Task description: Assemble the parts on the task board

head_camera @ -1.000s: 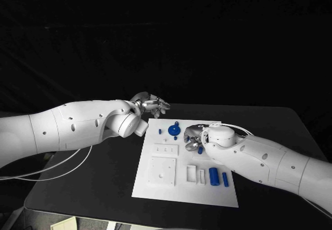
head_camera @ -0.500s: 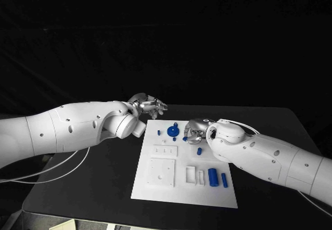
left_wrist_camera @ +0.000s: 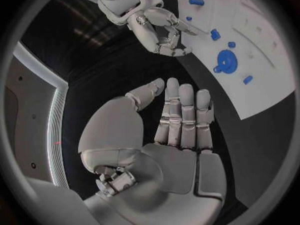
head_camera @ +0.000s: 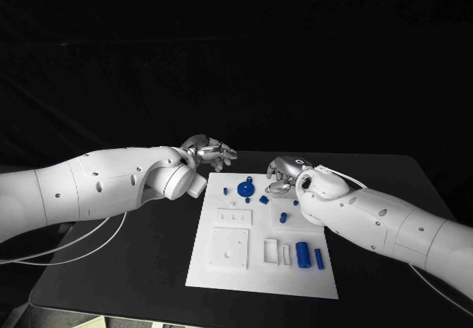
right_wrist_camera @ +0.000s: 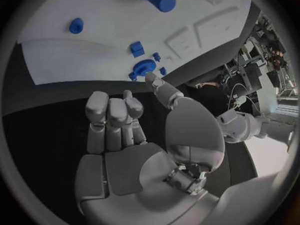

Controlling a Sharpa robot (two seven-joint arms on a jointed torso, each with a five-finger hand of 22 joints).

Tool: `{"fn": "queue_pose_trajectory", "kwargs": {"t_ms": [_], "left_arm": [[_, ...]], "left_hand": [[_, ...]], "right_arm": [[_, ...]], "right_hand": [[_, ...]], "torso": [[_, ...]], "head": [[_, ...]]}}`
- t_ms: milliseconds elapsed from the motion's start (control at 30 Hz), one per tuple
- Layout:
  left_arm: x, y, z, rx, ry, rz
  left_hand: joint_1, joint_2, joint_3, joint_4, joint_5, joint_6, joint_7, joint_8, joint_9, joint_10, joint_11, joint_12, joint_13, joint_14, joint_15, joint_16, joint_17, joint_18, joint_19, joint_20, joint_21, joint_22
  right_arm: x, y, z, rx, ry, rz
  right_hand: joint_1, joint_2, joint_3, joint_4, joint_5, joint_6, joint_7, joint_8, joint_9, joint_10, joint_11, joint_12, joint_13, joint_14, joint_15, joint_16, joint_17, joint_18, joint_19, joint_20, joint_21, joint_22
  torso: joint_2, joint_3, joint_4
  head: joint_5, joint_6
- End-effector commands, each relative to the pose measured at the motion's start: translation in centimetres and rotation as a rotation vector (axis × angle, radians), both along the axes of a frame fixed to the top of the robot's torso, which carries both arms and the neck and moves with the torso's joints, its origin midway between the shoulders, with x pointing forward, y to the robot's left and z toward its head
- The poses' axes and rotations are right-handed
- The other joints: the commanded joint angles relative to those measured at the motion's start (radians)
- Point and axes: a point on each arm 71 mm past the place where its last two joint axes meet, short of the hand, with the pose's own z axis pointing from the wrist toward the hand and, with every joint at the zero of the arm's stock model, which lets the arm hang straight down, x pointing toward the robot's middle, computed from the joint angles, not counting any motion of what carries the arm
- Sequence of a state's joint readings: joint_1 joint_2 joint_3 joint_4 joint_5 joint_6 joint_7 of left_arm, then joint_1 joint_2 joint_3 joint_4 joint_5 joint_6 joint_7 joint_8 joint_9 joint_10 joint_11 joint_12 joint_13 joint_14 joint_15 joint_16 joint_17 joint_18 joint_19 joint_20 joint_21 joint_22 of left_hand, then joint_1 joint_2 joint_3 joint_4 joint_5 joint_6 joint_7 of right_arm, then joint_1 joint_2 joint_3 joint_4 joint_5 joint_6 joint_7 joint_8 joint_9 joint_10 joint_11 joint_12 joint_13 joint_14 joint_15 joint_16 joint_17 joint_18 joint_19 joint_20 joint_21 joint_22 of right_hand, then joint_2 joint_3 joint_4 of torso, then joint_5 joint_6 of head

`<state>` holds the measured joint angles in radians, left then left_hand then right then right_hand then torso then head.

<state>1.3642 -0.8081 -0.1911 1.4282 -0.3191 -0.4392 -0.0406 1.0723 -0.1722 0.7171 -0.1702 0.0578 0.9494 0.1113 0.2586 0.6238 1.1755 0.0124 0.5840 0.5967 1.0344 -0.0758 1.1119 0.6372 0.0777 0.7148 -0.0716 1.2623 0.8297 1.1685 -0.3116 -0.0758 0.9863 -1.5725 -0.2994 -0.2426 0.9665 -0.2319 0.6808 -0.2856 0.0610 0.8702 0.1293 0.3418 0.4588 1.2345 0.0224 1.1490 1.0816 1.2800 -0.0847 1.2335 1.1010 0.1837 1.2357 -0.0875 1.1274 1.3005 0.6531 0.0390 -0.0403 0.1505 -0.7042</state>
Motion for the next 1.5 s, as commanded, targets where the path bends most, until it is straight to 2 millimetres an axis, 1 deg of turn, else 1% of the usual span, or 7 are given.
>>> {"fn": "queue_pose_trajectory", "kwargs": {"t_ms": [33, 300, 400, 667, 1133, 1300, 1500], "left_arm": [[0.1, -0.4, 0.2, -0.003, -0.012, -0.019], [0.1, -0.9, 0.2, -0.004, -0.007, -0.032], [0.0, -0.9, 0.2, -0.005, -0.006, -0.032], [0.0, -1.0, 0.2, -0.005, -0.005, -0.035], [-0.2, -1.3, 0.2, -0.008, -0.004, -0.044], [-0.2, -1.4, 0.2, -0.009, -0.004, -0.047], [-0.2, -1.4, 0.2, -0.009, -0.004, -0.048]], "left_hand": [[0.006, -0.007, -0.003, 0.002, -0.003, 0.0, 0.01, 0.006, -0.001, -0.003, 0.002, -0.005, 0.001, -0.005, 0.0, -0.004, 0.001, -0.009, -0.007, -0.101, -0.005, -0.001], [0.008, -0.008, -0.003, 0.0, -0.004, 0.0, 0.011, 0.006, -0.002, -0.004, 0.002, -0.006, 0.001, -0.006, 0.0, -0.005, 0.002, -0.01, -0.009, -0.101, -0.005, -0.001], [0.008, -0.008, -0.004, 0.0, -0.004, 0.0, 0.011, 0.006, -0.002, -0.004, 0.002, -0.006, 0.001, -0.006, 0.0, -0.005, 0.002, -0.01, -0.009, -0.1, -0.005, -0.001], [0.007, -0.008, -0.004, 0.0, -0.004, 0.0, 0.011, 0.007, -0.002, -0.004, 0.002, -0.007, 0.001, -0.007, 0.0, -0.006, 0.002, -0.01, -0.009, -0.1, -0.005, -0.001], [0.007, -0.008, -0.005, 0.001, -0.004, 0.0, 0.011, 0.007, -0.002, -0.004, 0.003, -0.007, 0.001, -0.007, 0.001, -0.006, 0.002, -0.01, -0.009, -0.1, -0.005, -0.001], [0.007, -0.008, -0.005, 0.001, -0.004, 0.0, 0.011, 0.007, -0.002, -0.004, 0.003, -0.007, 0.001, -0.007, 0.001, -0.006, 0.002, -0.01, -0.01, -0.1, -0.005, -0.001], [0.007, -0.007, -0.005, 0.001, -0.004, 0.0, 0.011, 0.007, -0.002, -0.004, 0.003, -0.007, 0.002, -0.007, 0.001, -0.006, 0.003, -0.01, -0.01, -0.1, -0.005, -0.002]], "right_arm": [[0.0, 0.2, -0.6, -0.033, -0.023, -0.014], [-0.4, 1.1, -2.4, -0.077, 0.025, -0.002], [-0.5, 1.1, -2.7, -0.095, 0.036, 0.001], [-0.6, 1.0, -3.4, -0.128, 0.037, 0.007], [-0.6, 1.1, -3.9, -0.127, 0.044, 0.009], [-0.5, 1.1, -4.1, -0.134, 0.057, 0.01], [-0.6, 1.1, -4.4, -0.132, 0.072, 0.018]], "right_hand": [[-0.007, -0.02, -0.02, -0.002, -0.009, 0.004, 0.005, -0.005, -0.001, -0.014, -0.001, -0.008, -0.001, -0.012, -0.001, -0.008, 0.0, 0.078, -0.01, 0.004, -0.009, -0.001], [-0.026, -0.027, -0.125, -0.002, -0.012, 0.016, -0.001, -0.004, 0.005, -0.051, -0.007, -0.004, 0.011, -0.036, -0.007, -0.011, 0.005, 0.078, -0.038, 0.005, -0.021, -0.001], [-0.029, -0.027, -0.142, -0.001, -0.012, 0.021, -0.003, -0.003, 0.007, -0.053, -0.009, 0.0, 0.014, -0.036, -0.009, -0.007, 0.008, 0.078, -0.037, 0.003, -0.019, 0.0], [-0.022, -0.014, -0.17, -0.001, -0.011, 0.072, -0.019, 0.018, 0.019, -0.054, -0.024, 0.014, 0.026, -0.038, -0.022, 0.0, 0.014, 0.078, -0.037, -0.002, -0.016, 0.002], [0.003, 0.022, -0.153, 0.006, -0.012, 0.098, -0.029, 0.019, 0.019, -0.047, -0.034, 0.022, 0.034, -0.038, -0.032, 0.001, 0.014, 0.078, -0.036, -0.003, -0.015, 0.001], [0.014, 0.03, -0.095, 0.034, -0.011, 0.099, -0.026, 0.007, 0.012, -0.044, -0.03, 0.023, 0.035, -0.037, -0.029, 0.001, 0.013, 0.078, -0.034, 0.0, -0.016, 0.0], [0.019, 0.034, -0.059, 0.049, -0.01, 0.1, -0.023, -0.001, 0.007, -0.047, -0.028, 0.021, 0.034, -0.038, -0.026, 0.002, 0.014, 0.078, -0.035, 0.002, -0.014, 0.002]], "torso": [[0.001, -0.0003, 0.0027], [0.001, -0.0032, 0.0051], [0.003, -0.0041, 0.0072], [0.003, -0.004, 0.0046], [0.004, -0.0027, 0.0059], [0.005, -0.0028, 0.0055], [0.005, -0.0024, 0.0049]], "head": [[-0.002, 0.002], [-0.005, 0.001], [-0.007, 0.001], [-0.005, 0.0], [-0.005, -0.003], [-0.011, -0.003], [-0.006, -0.01]]}}
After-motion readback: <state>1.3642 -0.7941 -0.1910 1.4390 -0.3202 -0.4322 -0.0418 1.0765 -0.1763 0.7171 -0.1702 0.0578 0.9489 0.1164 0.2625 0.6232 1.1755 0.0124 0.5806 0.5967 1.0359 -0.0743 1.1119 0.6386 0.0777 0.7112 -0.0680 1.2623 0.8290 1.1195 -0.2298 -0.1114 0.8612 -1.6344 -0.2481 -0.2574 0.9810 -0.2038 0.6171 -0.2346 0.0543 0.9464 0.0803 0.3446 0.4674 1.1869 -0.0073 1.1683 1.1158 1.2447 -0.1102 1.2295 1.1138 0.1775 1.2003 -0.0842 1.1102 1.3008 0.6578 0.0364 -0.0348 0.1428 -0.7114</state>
